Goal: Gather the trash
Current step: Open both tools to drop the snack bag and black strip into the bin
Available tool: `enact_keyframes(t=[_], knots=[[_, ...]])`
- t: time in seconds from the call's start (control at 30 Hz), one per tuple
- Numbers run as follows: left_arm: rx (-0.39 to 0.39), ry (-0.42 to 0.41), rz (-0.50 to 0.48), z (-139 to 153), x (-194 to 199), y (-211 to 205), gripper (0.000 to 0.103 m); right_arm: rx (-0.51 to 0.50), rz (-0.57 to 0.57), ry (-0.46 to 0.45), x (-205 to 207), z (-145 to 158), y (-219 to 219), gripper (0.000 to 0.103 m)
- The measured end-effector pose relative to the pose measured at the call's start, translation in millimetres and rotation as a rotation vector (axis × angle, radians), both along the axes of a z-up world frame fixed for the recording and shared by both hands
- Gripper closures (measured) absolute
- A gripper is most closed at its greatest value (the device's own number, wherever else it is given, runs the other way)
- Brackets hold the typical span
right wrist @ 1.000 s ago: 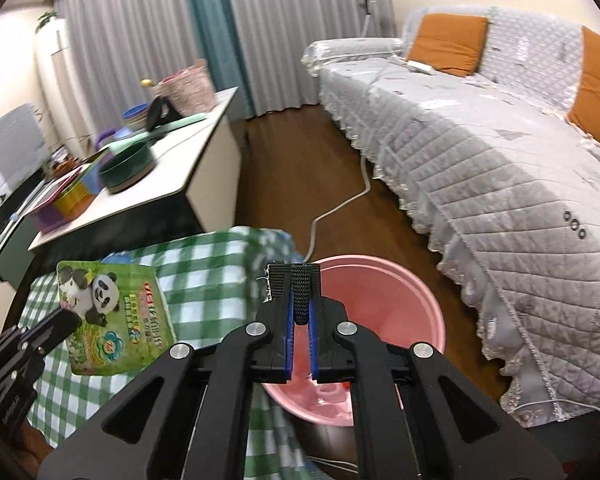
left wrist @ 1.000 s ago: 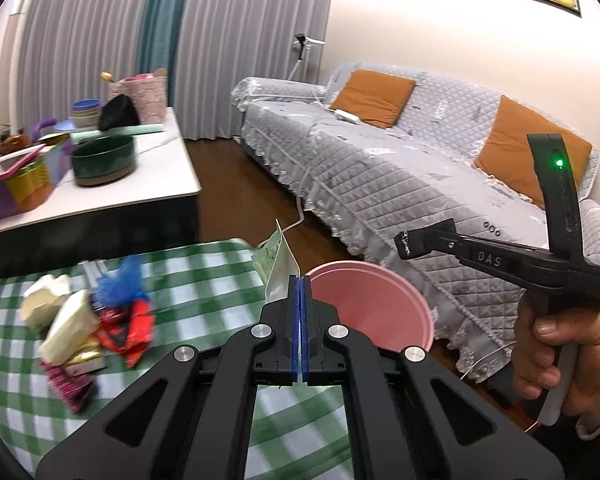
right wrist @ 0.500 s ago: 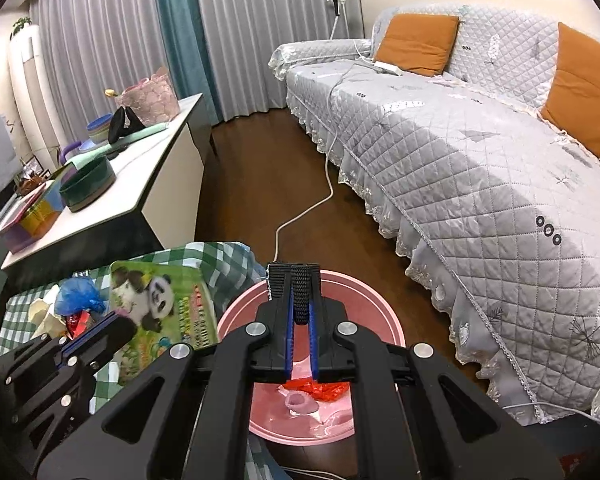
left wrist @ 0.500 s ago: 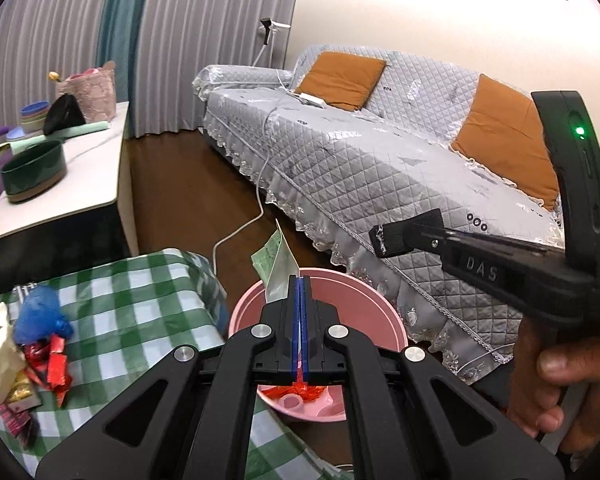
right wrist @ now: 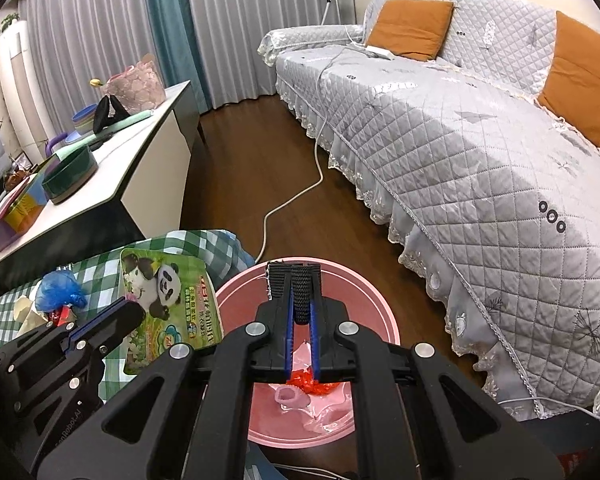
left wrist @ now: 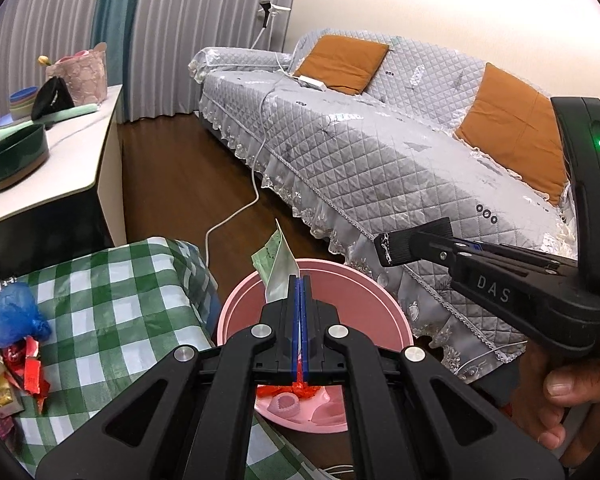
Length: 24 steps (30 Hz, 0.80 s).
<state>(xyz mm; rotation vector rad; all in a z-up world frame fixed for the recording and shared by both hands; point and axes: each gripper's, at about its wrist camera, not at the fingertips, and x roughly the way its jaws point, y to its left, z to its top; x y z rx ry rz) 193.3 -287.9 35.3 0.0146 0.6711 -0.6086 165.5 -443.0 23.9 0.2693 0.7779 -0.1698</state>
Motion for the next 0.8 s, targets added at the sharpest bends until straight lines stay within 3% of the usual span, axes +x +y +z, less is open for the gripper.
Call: enact_keyframes(t=[0.13,0.23,0.3,0.37,0.47,0.8], knots=[[0.005,0.01,-0.007,-3.5,1.3,-2.8,0.103,0.003,0.001,0.008,0.8,-3.6,-0.7,0.093],[0.008,0.024,-0.012,-6.3,2.9,-4.3,0.102,0.005,0.0,0.017,1.8,-5.4,-0.7,0.084],[0.005,0.032,-0.006,-7.4,4.5,-3.3,0.1,0.008,-0.009,0.02,2.5,-6.0,-1.4,0.057],[0.009,0.032,0.003,-7.5,4.4,-1.3,0.091,0.003,-0.02,0.017,2.1,-5.2,-1.3,0.05],[0.004,0.029,0.016,-5.8,3.7,4.3,0.08,0.003,-0.021,0.01,1.9,-2.6,0.3,0.049],[0.008,0.004,0.054,6.7,-4.3,30.7,0.08,-0.017,-0.016,-0.049,-2.1,15.2,13.3,0.049]])
